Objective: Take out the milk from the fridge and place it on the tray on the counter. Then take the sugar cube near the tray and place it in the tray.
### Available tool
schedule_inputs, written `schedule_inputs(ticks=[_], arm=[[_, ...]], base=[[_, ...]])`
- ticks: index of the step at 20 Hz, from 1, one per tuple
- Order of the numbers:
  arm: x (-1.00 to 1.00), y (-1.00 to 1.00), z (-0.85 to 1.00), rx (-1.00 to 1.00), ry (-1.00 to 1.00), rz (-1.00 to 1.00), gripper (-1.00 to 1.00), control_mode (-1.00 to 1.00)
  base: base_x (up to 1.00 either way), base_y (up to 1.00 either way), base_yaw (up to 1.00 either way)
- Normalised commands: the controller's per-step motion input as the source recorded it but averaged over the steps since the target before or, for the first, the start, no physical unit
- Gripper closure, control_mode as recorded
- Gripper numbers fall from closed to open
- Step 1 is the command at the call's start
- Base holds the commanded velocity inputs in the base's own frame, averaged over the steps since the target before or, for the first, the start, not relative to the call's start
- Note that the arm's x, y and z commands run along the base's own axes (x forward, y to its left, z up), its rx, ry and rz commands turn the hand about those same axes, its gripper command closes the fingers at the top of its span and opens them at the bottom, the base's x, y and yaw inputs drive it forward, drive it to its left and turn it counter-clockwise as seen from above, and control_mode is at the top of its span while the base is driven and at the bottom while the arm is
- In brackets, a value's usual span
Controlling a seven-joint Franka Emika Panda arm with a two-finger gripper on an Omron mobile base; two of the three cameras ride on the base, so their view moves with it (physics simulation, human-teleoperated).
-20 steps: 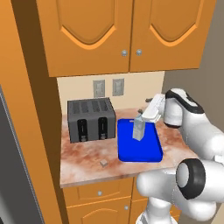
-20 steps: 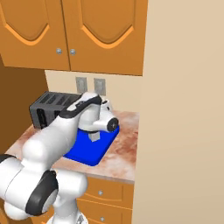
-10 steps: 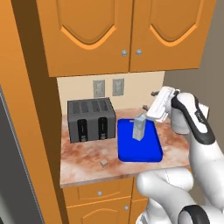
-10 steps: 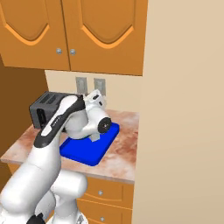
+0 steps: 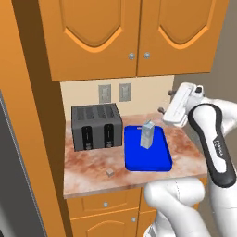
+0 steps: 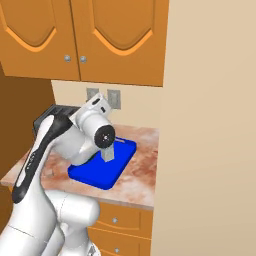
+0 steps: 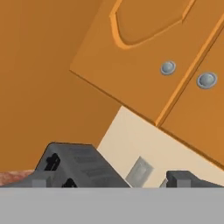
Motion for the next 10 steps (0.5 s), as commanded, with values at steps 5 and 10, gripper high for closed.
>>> schedule_inputs(ticks=[5,10], arm=[[-0.93,0.05,0.27,-0.1,0.0,-0.03,-1.0,-1.0],[-0.37,0.25,0.48,-0.15,0.27,-0.11,-1.0,-1.0]], base=[[0.0,0.0,0.0],[0.0,0.0,0.0]])
